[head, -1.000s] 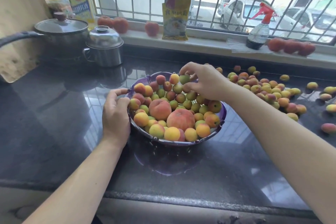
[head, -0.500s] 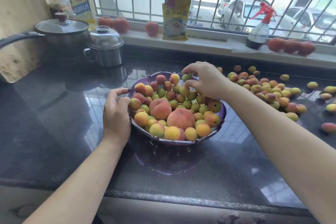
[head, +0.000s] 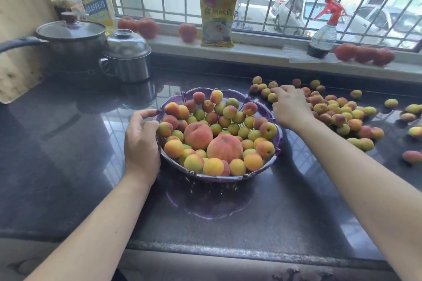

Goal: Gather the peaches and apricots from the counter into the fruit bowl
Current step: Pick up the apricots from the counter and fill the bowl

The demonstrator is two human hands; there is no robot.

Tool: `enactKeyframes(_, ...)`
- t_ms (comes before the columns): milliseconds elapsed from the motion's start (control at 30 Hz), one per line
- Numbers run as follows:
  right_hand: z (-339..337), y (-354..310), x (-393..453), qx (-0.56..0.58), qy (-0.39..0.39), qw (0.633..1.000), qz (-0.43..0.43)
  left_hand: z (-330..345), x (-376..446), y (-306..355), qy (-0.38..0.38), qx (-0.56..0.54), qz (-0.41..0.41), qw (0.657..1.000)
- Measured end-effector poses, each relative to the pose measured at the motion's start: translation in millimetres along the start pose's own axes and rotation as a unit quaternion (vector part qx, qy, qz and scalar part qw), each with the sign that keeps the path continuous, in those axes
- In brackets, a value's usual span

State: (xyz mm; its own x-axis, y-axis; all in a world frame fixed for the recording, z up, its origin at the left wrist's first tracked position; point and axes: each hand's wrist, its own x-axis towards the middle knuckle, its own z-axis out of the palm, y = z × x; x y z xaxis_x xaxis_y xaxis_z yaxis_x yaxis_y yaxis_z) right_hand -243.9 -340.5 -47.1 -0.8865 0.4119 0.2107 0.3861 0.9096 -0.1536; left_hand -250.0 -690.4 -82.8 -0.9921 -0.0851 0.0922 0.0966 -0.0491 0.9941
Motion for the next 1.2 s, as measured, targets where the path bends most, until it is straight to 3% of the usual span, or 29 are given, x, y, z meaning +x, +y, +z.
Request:
enactKeyframes(100, 20.4, 15.4, -1.5, -0.090, -0.038, 0.995, -0.004, 0.6, -0.8, 0.4, 0.001, 0.001, 0.006, 1.000)
enactKeyframes(300, 23.0, 25.6, 9.4, -0.124, 0.016, 0.992, 0.014, 1.1, 0.6, 0.3, 0.008, 0.002, 0.013, 1.000)
enactKeyframes(633, 12.3, 15.5, 5.1, -0.001, 0.059, 0.997, 0.044, 1.4, -0.5, 1.3, 0.001, -0.003, 0.011, 1.000)
enactKeyframes(733, -23.5, -12.6, -3.9, 0.234, 0.082, 0.969, -0.003, 1.0, 0.6, -0.5, 0.001, -0.004, 0.011, 1.000)
enactKeyframes(800, -51.2, -39.9, -15.5, 0.331, 0.040, 0.940, -0.070, 0.8, 1.0, -0.9, 0.000, -0.005, 0.011, 1.000)
enactKeyframes(933, -56.6, -75.2, -26.1, 0.226, -0.045, 0.957, -0.175, -0.4, -0.7, -0.3, -0.007, -0.005, 0.005, 1.000)
enactKeyframes(1033, -48.3, -67.0, -20.7, 0.262, -0.020, 0.956, -0.134, -1.0, -0.8, -0.1, -0.009, -0.013, -0.001, 1.000)
enactKeyframes(1133, -39.9, -35.4, -5.9, 0.369, 0.062, 0.927, -0.005, -1.0, 1.5, -1.8, -0.001, -0.025, -0.002, 1.000)
enactKeyframes(1200, -23.8, -6.9, 6.2, 0.295, 0.083, 0.950, 0.060, -0.3, 2.1, -2.8, -0.001, -0.022, 0.002, 1.000)
